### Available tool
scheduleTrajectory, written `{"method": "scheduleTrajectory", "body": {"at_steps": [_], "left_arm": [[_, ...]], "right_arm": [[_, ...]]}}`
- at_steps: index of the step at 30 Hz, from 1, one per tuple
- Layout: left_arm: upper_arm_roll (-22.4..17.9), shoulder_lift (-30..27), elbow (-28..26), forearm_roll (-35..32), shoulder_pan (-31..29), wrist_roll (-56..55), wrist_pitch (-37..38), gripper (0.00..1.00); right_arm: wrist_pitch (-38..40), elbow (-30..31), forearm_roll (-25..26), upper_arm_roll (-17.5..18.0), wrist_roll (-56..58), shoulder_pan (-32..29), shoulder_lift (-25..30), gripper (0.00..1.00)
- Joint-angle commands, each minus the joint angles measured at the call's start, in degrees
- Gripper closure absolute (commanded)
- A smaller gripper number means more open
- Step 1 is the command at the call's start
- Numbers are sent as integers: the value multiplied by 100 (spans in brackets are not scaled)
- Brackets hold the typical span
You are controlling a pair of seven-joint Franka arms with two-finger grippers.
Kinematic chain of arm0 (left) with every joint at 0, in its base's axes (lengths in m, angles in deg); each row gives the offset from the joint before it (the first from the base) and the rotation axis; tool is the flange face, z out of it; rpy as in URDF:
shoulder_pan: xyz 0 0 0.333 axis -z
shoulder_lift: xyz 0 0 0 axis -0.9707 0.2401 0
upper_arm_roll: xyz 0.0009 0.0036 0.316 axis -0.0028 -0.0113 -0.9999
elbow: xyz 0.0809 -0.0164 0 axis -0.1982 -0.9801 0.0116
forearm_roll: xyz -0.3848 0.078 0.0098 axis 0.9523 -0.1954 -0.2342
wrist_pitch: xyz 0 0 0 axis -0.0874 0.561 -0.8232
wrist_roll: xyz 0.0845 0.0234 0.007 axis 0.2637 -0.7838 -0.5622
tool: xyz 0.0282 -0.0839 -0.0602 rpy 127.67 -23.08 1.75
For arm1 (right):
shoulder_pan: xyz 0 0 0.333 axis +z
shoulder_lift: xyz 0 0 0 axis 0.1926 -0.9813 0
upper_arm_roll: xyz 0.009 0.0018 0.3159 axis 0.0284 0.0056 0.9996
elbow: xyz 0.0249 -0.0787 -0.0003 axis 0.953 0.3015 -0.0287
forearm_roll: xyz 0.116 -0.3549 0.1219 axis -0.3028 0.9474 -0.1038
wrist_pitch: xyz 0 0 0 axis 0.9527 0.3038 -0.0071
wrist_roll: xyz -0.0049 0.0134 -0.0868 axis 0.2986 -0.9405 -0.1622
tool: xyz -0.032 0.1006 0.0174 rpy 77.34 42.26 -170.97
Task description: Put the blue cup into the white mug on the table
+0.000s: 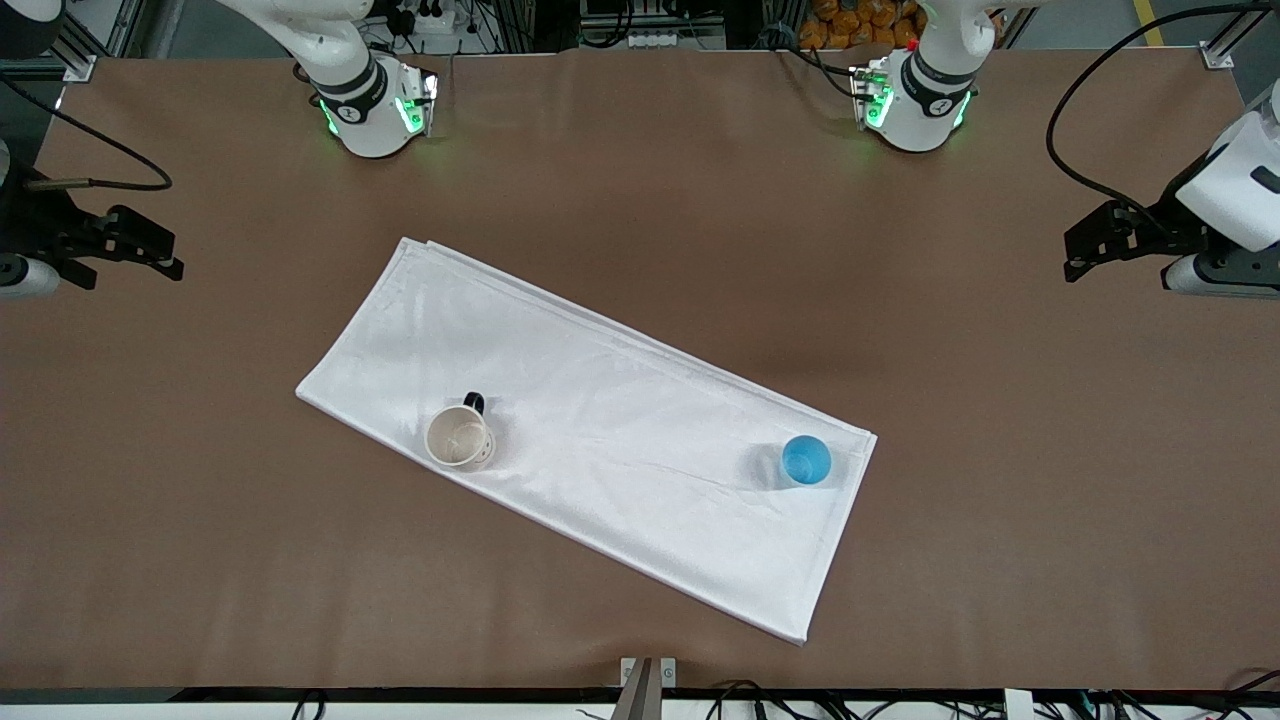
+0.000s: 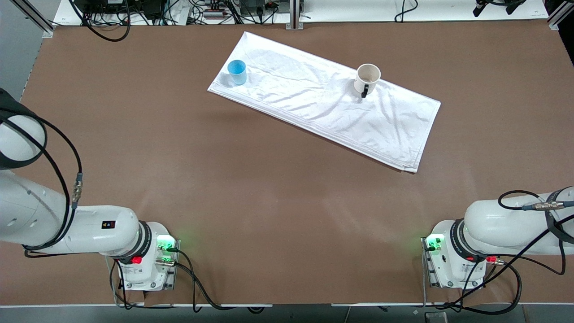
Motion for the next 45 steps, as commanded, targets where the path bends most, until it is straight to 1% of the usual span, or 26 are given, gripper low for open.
{"method": "scheduleTrajectory", "body": {"at_steps": [1, 7, 14, 22, 27, 32, 39, 45], "left_arm": [[19, -39, 15, -111, -12, 118, 84, 0], [19, -21, 42, -76, 6, 57, 84, 0], [19, 128, 42, -41, -21, 22, 84, 0], [28, 655, 42, -14, 59, 5, 40, 0], [28, 997, 50, -14, 243, -30, -214, 0], [36, 1279, 50, -14, 322, -610, -487, 0], [36, 1692, 50, -40, 647, -1093, -865, 0], [36, 1982, 50, -32, 665, -1243, -1146, 0]], "right_arm": [[-31, 119, -111, 11, 67, -45, 130, 0], [-31, 119, -111, 11, 59, -18, 121, 0], [-31, 127, -111, 11, 59, -9, 121, 0], [-31, 127, -111, 11, 59, 0, 113, 0], [-31, 127, -111, 11, 59, 0, 121, 0], [-22, 136, -111, 11, 59, 0, 113, 0], [-31, 145, -111, 11, 50, 8, 104, 0], [22, 145, -111, 11, -108, 96, 78, 0]]}}
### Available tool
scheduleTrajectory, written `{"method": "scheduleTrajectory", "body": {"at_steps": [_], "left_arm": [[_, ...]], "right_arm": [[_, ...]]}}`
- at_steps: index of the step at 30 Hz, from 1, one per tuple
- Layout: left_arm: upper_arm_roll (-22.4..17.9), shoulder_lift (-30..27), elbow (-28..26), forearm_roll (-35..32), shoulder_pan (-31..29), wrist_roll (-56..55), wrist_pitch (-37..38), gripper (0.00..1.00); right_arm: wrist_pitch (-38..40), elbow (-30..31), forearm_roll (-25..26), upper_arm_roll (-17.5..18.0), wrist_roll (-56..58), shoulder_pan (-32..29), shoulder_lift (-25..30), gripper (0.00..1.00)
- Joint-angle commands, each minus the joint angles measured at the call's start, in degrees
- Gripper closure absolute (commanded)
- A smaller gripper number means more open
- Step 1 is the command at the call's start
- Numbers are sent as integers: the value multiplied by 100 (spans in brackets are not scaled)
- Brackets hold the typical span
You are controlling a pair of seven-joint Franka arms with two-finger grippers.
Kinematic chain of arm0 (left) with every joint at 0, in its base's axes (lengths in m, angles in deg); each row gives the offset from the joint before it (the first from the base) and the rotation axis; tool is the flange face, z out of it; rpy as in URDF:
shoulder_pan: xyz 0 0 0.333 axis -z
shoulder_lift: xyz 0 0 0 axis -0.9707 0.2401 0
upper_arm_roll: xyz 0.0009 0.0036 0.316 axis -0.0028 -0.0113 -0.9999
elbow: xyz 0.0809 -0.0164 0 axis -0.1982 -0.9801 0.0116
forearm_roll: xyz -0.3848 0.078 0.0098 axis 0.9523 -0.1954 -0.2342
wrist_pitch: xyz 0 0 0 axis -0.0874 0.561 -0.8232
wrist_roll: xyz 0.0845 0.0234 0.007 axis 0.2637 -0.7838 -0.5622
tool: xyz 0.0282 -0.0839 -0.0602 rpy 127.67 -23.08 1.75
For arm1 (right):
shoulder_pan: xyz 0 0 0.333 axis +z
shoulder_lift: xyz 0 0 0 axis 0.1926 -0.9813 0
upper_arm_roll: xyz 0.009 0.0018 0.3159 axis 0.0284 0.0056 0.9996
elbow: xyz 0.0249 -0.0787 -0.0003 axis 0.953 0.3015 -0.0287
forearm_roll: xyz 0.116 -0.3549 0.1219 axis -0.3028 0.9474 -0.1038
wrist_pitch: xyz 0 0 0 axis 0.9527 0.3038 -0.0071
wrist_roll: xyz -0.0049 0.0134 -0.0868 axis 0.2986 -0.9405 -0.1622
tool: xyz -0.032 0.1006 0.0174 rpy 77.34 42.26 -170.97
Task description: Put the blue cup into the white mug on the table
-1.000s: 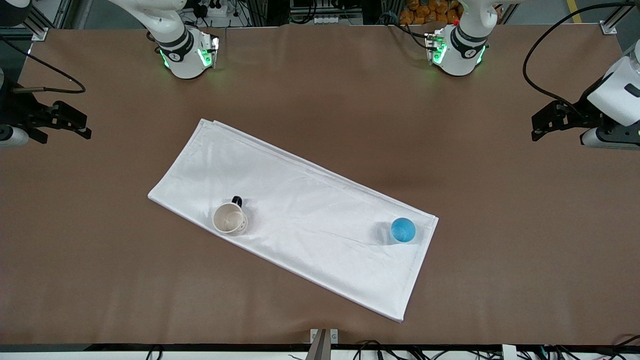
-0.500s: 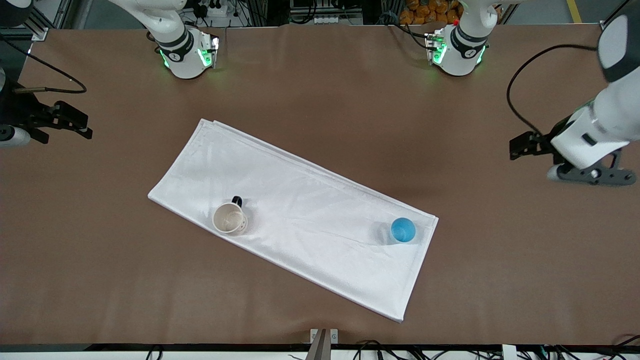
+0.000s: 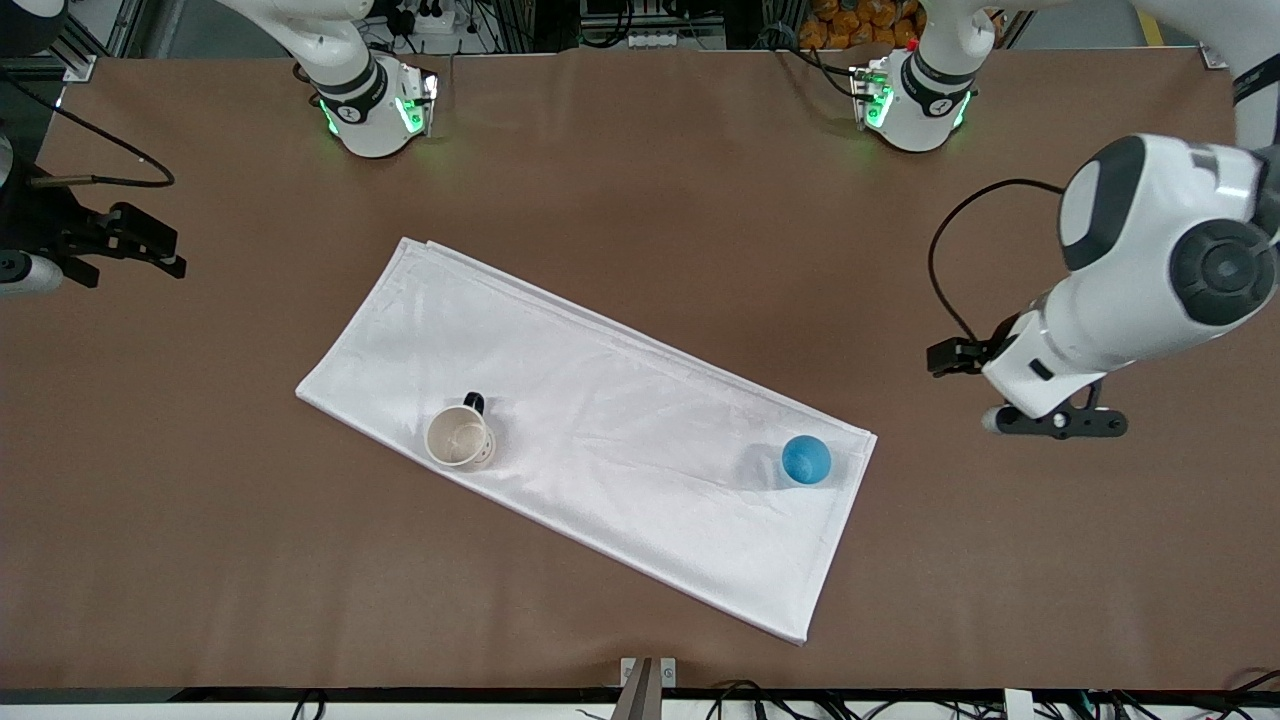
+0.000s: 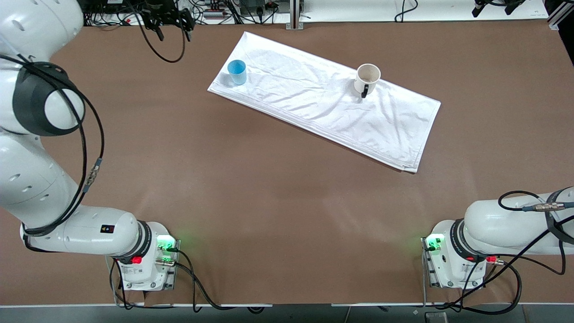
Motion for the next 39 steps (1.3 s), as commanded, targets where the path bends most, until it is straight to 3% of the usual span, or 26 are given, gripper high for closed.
{"method": "scheduleTrajectory", "body": {"at_steps": [1, 15, 23, 28, 39], "left_arm": [[-11, 291, 103, -32, 27, -180, -270, 0], [-11, 677, -152, -76, 334, -619, -1290, 0], [-11, 1117, -117, -76, 396, -672, -1624, 0], [-11, 1372, -91, -67, 458, -698, -1905, 0], [-11, 1794, -56, -32, 519, -707, -2335, 0]], "right_arm": [[21, 107, -95, 6, -195, 92, 49, 0], [-313, 107, -77, 7, -1583, 987, -460, 0], [-980, 107, -16, 7, -2989, 1840, -1154, 0], [-1402, 107, 353, 7, -3886, 2394, -1602, 0], [-2465, 247, 722, 7, -4792, 2860, -2508, 0]]}}
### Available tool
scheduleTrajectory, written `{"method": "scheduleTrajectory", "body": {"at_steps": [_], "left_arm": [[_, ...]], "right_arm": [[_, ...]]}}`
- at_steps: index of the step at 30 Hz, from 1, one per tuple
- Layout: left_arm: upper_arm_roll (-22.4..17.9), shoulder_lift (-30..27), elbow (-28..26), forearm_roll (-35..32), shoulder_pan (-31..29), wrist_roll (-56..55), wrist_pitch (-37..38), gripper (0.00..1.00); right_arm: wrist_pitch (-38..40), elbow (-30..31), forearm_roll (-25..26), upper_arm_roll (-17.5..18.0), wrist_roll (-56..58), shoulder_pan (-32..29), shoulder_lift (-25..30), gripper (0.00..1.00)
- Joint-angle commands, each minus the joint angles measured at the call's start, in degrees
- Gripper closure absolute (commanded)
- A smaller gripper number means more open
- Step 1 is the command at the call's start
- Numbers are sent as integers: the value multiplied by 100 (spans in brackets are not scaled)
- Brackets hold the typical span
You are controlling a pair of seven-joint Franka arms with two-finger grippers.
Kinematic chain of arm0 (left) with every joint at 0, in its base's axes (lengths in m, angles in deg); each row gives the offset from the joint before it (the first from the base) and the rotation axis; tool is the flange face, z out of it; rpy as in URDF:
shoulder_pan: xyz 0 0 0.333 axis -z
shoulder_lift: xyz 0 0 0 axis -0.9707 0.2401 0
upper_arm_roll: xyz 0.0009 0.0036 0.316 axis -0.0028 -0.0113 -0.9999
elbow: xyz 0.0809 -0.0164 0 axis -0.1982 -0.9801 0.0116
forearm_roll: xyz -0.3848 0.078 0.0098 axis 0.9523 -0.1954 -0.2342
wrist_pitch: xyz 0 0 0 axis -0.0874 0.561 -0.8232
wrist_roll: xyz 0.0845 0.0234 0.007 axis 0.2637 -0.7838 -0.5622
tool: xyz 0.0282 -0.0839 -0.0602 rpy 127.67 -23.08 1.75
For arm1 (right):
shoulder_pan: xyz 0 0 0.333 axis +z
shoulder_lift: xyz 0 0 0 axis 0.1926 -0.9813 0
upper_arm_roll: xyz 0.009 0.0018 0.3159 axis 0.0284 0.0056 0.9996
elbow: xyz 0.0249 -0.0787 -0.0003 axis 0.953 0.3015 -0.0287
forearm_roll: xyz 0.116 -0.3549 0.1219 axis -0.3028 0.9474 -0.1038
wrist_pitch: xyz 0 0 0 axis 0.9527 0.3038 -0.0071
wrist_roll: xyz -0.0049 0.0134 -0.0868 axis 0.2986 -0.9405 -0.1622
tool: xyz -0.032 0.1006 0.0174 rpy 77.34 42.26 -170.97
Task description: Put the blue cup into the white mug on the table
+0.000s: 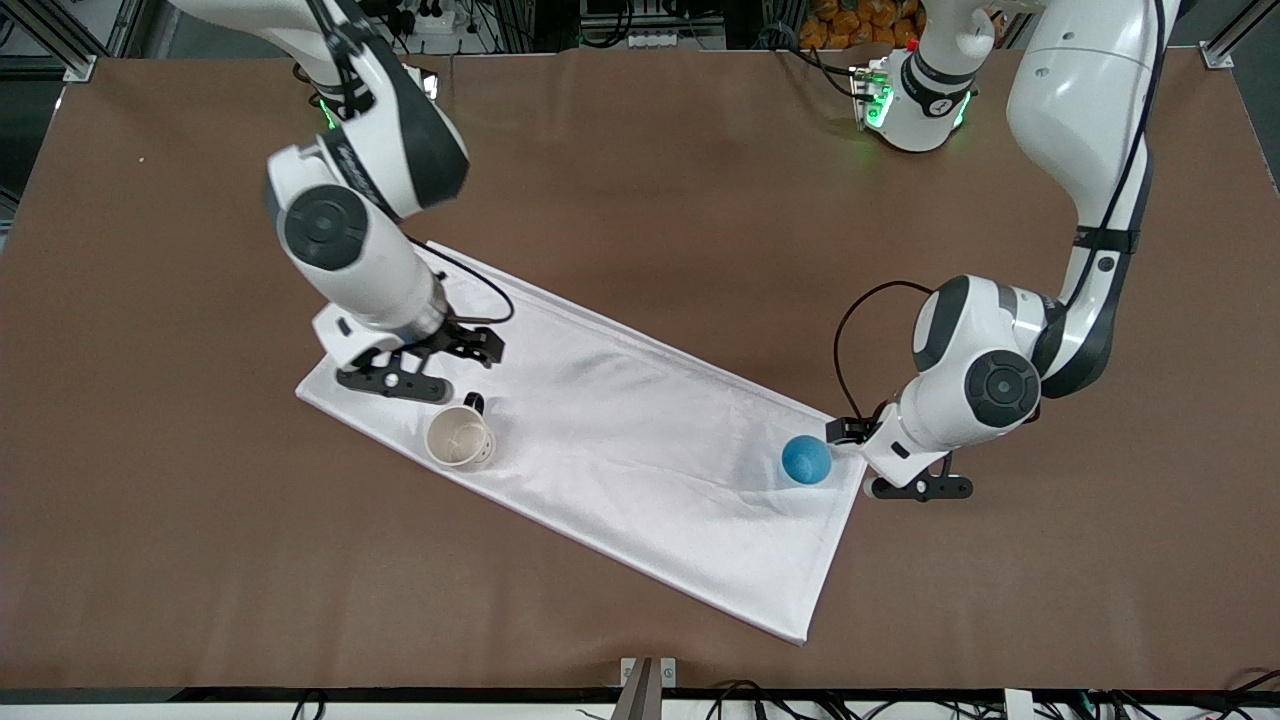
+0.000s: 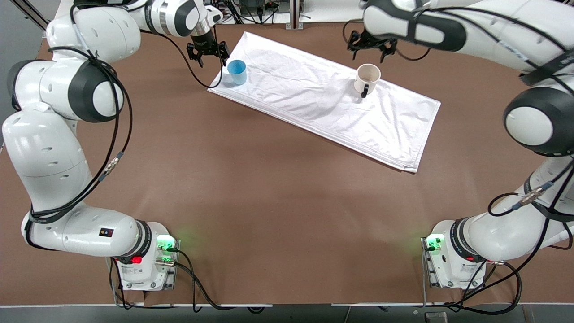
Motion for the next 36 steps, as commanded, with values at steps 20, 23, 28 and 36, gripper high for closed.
{"method": "scheduleTrajectory", "body": {"at_steps": [20, 23, 28, 36], "left_arm": [[-12, 451, 121, -41, 193, -509, -905, 0], [-12, 469, 121, -49, 202, -544, -984, 0], [-21, 521, 121, -58, 264, -589, -1028, 0], [-21, 609, 121, -76, 351, -1431, -1212, 97]], "right_arm": [[-1691, 1031, 734, -77, -1399, -53, -818, 2], [-1832, 1022, 743, -85, -1470, -70, -906, 5], [-1999, 987, 760, -103, -1470, -141, -976, 11], [-2061, 908, 769, -191, -1443, -141, -1046, 45]]}}
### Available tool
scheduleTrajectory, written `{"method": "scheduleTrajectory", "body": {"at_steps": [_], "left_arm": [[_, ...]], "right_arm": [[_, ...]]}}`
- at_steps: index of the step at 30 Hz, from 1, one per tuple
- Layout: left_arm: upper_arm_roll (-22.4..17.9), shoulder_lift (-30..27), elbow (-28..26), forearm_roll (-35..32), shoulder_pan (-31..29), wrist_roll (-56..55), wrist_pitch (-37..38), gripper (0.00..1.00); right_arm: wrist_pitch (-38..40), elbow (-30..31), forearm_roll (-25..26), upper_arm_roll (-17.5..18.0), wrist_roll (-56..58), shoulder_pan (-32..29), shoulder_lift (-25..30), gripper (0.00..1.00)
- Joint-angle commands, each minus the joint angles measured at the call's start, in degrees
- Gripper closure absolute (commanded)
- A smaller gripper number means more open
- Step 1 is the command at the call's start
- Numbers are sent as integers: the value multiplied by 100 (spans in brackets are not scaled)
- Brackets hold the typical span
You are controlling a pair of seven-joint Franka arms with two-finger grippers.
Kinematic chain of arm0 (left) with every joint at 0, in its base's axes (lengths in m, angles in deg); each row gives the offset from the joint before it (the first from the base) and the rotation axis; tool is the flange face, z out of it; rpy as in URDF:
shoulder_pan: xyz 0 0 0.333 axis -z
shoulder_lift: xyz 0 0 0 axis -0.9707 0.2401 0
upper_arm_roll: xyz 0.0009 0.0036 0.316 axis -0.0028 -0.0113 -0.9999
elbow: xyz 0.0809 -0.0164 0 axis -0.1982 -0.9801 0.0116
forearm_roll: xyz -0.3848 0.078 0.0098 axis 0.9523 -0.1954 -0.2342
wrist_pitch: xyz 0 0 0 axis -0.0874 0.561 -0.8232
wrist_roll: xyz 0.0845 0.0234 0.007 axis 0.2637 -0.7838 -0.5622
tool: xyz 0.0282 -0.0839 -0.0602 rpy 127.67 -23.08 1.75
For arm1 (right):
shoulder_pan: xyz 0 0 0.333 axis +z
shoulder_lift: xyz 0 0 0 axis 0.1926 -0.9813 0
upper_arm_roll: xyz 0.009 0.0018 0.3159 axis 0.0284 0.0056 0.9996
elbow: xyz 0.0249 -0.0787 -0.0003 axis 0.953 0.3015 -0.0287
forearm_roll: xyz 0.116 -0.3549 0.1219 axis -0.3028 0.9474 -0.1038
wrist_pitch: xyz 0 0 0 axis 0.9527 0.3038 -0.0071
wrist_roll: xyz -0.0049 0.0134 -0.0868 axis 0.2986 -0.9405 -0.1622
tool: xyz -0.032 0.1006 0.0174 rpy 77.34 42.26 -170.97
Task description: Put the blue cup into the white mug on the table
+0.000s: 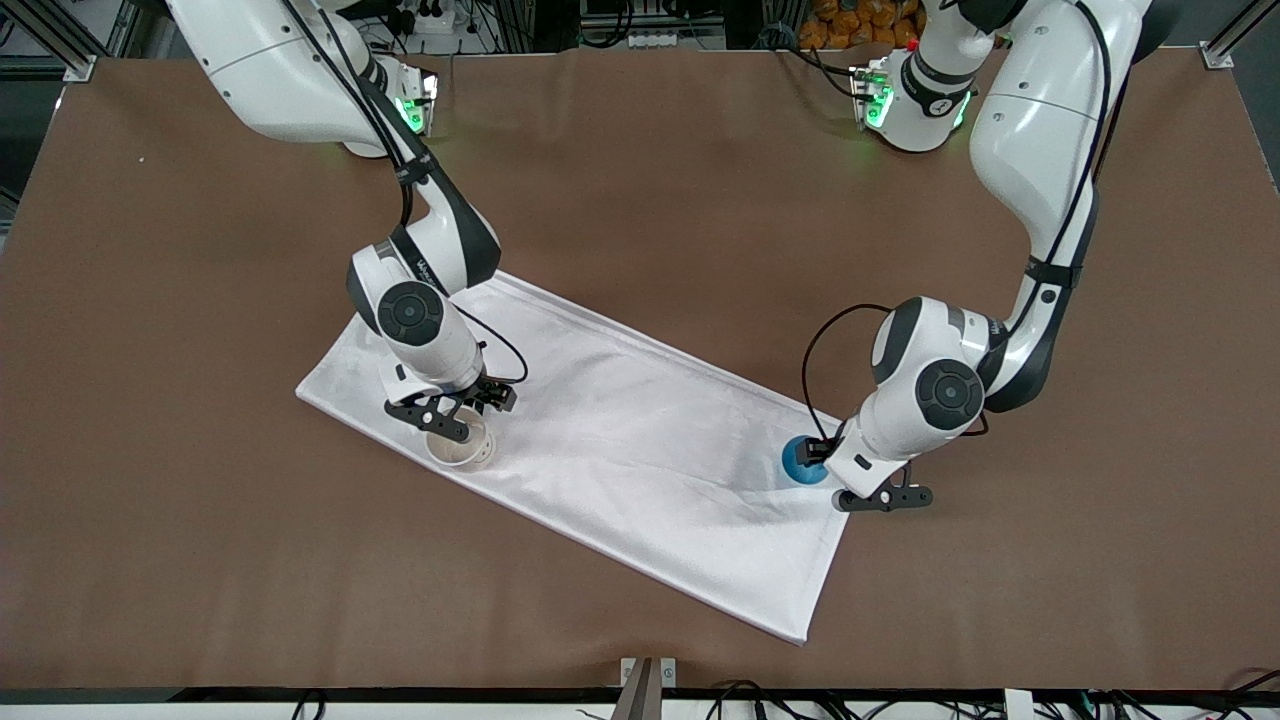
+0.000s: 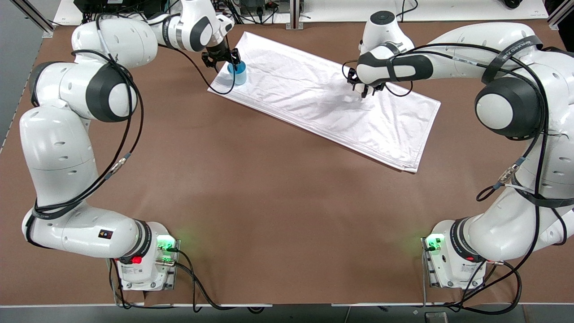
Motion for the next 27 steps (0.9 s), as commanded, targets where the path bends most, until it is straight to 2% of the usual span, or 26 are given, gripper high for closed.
{"method": "scheduleTrajectory", "body": {"at_steps": [1, 10, 18, 27], "left_arm": [[-32, 131, 113, -85, 160, -843, -156, 100], [-67, 139, 113, -94, 204, -906, -236, 100], [-84, -36, 96, -102, 81, -537, -70, 100], [-84, -396, 8, -102, -59, -28, 756, 100]], "right_arm": [[-103, -118, 147, -12, -147, -57, -95, 51], [-138, -135, 139, -20, -173, -57, -77, 100], [-33, -346, 103, -12, -235, 14, 19, 100], [907, -1128, 77, 172, -463, 277, 46, 100]]}}
